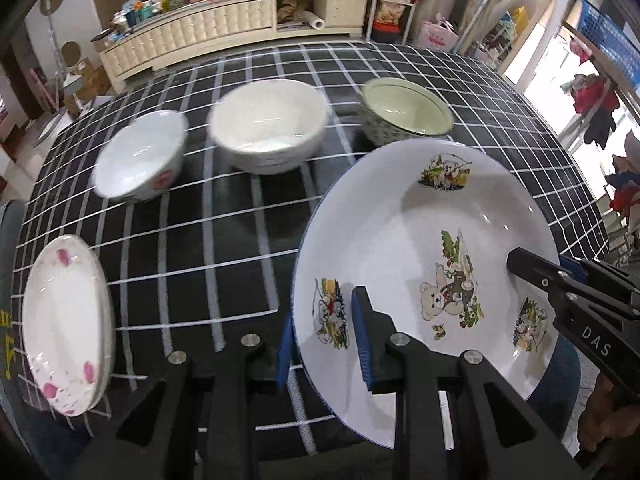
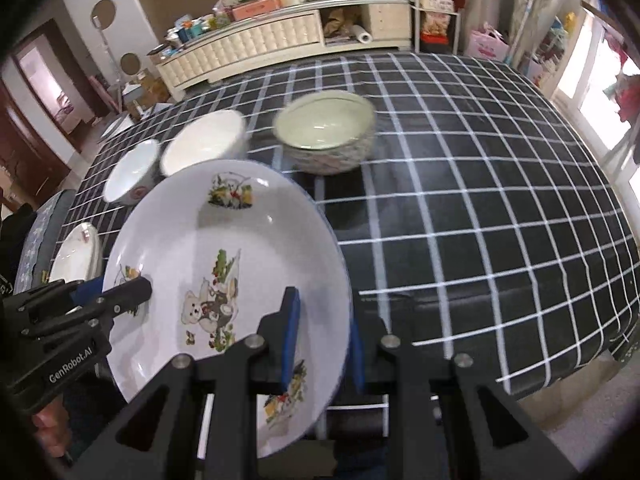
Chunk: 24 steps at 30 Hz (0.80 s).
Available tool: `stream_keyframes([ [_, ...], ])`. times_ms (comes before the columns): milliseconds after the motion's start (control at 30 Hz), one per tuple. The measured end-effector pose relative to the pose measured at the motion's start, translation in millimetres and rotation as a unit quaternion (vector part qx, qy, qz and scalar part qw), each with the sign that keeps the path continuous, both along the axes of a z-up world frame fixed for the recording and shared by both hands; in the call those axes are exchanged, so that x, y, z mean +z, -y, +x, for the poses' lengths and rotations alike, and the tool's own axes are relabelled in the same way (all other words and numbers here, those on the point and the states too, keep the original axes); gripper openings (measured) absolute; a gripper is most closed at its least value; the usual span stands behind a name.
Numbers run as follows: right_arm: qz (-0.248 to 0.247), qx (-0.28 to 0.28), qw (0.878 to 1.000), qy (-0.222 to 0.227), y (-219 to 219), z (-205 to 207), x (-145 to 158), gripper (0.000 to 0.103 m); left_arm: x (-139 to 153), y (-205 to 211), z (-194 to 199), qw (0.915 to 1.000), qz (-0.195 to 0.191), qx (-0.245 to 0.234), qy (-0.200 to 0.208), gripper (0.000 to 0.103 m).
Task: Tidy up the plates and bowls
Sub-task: 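Lift the cartoon-print plate and carry it toward the plate stack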
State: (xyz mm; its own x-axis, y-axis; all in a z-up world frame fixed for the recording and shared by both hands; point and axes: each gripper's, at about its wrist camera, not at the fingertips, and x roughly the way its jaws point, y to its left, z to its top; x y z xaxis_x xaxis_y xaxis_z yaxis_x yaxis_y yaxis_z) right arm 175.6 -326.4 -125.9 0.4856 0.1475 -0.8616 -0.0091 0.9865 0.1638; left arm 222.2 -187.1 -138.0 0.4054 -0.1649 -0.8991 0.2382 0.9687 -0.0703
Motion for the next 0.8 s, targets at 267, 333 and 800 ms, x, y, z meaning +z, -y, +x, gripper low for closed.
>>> stream_keyframes([
  [267,0.003,0.052,0.999,0.008,-66.7,2.7,4.9,0.027,15.1,-72.5,-16.1,0.9988,0.008,0.046,0.016,0.025],
  [333,0.003,0.068,0.998,0.01,-86.8,3.3,5.7,0.027,16.7,-91.7,-19.1,0.998,0.009,0.06,0.017,0.025],
  [800,0.002,0.149,0.989,0.001,-199.2,10.9,-2.2,0.027,18.6,-223.5,-53.1,0.9889,0.014,0.147,0.018,0.025],
])
